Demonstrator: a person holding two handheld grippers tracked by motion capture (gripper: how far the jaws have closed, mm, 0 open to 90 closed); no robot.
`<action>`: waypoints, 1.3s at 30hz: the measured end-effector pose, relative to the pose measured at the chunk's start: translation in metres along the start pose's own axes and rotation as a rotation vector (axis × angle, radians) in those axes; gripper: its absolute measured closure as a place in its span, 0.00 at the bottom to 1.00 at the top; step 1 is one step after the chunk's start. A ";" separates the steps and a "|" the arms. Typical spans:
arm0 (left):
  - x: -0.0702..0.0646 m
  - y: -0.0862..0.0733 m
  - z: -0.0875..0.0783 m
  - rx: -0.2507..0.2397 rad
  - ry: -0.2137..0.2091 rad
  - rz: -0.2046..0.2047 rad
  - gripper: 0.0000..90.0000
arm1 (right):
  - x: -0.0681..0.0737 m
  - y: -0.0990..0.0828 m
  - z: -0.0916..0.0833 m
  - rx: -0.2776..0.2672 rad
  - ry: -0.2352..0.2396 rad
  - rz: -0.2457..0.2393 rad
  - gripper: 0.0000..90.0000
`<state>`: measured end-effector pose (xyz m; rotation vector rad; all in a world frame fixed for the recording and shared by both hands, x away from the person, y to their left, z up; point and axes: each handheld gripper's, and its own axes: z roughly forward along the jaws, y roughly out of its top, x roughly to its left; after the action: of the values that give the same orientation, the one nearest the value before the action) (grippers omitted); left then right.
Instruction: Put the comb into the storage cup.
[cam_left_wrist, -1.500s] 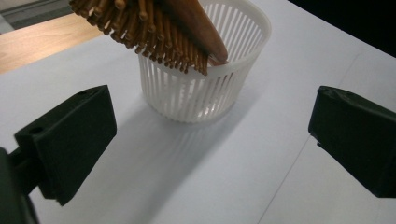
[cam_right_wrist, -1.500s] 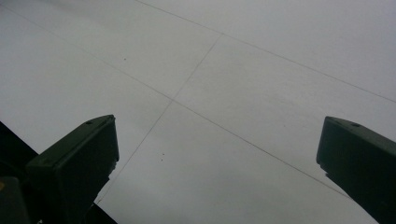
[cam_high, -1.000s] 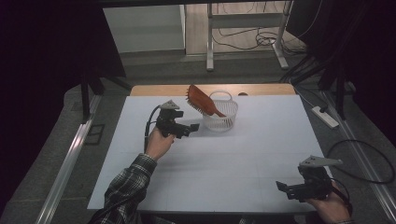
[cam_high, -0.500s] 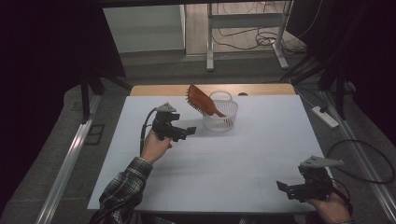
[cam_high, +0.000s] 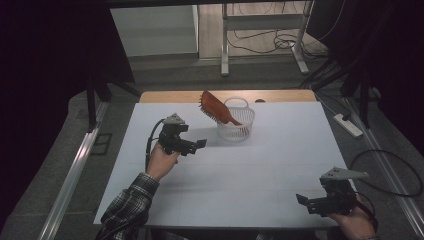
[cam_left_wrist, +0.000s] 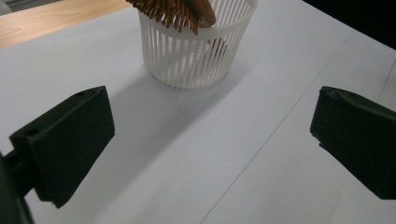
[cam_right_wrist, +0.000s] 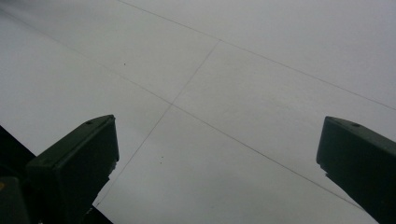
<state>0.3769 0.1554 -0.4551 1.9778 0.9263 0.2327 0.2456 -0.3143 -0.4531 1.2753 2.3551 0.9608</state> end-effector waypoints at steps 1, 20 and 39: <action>0.000 -0.001 -0.002 0.004 0.003 0.003 0.00 | 0.000 0.000 0.000 0.000 0.000 0.000 0.00; -0.007 -0.020 -0.027 -0.017 0.025 0.008 0.00 | 0.001 0.000 0.000 0.001 -0.004 -0.005 0.00; -0.012 -0.043 -0.052 -0.017 0.034 -0.017 0.00 | 0.002 0.000 0.000 0.002 -0.010 -0.007 0.00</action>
<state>0.3209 0.1944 -0.4577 1.9547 0.9594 0.2640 0.2449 -0.3127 -0.4529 1.2690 2.3525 0.9477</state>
